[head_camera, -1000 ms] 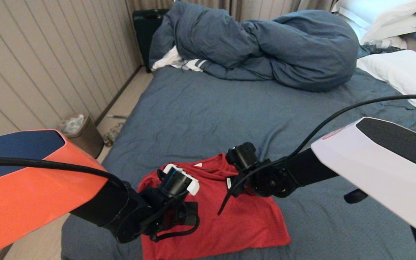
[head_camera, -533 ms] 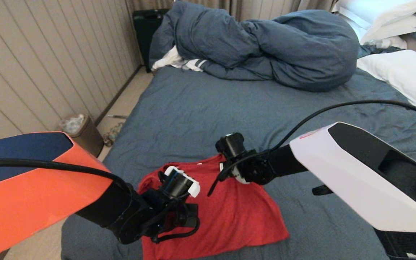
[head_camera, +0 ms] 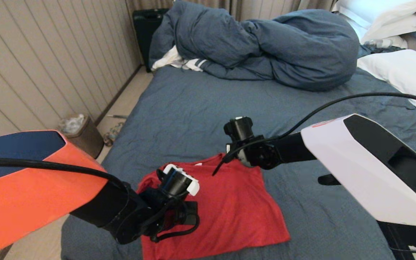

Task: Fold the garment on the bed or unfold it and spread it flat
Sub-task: Fold the red T-shirt

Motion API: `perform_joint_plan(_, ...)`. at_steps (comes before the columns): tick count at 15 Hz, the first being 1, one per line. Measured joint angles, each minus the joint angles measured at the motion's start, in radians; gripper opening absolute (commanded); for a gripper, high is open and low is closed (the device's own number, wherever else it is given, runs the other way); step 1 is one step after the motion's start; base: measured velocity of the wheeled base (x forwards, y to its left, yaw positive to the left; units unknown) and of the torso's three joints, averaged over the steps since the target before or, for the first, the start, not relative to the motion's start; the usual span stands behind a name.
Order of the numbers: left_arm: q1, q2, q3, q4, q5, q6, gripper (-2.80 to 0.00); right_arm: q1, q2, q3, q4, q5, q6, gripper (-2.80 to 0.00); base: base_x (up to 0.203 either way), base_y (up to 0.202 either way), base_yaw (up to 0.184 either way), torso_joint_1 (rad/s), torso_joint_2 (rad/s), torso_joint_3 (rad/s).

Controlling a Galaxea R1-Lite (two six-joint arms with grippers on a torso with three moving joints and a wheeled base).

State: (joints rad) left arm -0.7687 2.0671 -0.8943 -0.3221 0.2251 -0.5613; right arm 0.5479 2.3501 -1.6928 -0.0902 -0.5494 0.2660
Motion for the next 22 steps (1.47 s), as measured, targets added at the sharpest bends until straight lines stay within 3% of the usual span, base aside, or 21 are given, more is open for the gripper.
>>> perform_joint_plan(4, 0.026, -0.136, 0.006, 0.016, -0.012, -0.012, -2.8, -0.005, -0.151, 0.106, 0.008, 0.035, 0.0, -2.8, 0.0, 0.0, 0.0, 0.0, 0.0, 0.0)
perform_joint_plan(6, 0.07, -0.232, 0.009, 0.058, -0.036, -0.012, -2.8, -0.015, -0.243, 0.216, 0.014, 0.116, 0.012, -2.8, 0.0, 0.0, 0.0, 0.0, 0.0, 0.0)
perform_joint_plan(10, 0.226, -0.353, 0.002, 0.17, -0.126, -0.014, -2.8, -0.086, -0.365, 0.471, 0.05, 0.287, 0.047, -2.8, 0.0, 0.0, 0.0, 0.0, 0.0, 0.0)
perform_joint_plan(11, 0.272, -0.367, 0.001, 0.181, -0.159, -0.014, -2.8, -0.108, -0.384, 0.527, 0.052, 0.356, 0.052, 0.0, 0.0, 0.0, 0.0, 0.0, 0.0, 0.0)
perform_joint_plan(14, 0.377, -0.38, 0.001, 0.196, -0.308, -0.015, -2.8, -0.175, -0.409, 0.624, 0.08, 0.567, 0.056, 0.0, 0.0, 0.0, 0.0, 0.0, 0.0, 0.0)
perform_joint_plan(17, 0.427, -0.372, 0.005, 0.198, -0.409, -0.014, -2.8, -0.183, -0.394, 0.665, 0.081, 0.591, 0.055, 0.0, 0.0, 0.0, 0.0, 0.0, 0.0, 0.0)
perform_joint_plan(22, 0.436, -0.347, 0.01, 0.193, -0.416, -0.01, -2.8, -0.126, -0.34, 0.677, 0.077, 0.592, 0.062, 0.0, 0.0, 0.0, 0.0, 0.0, 0.0, 0.0)
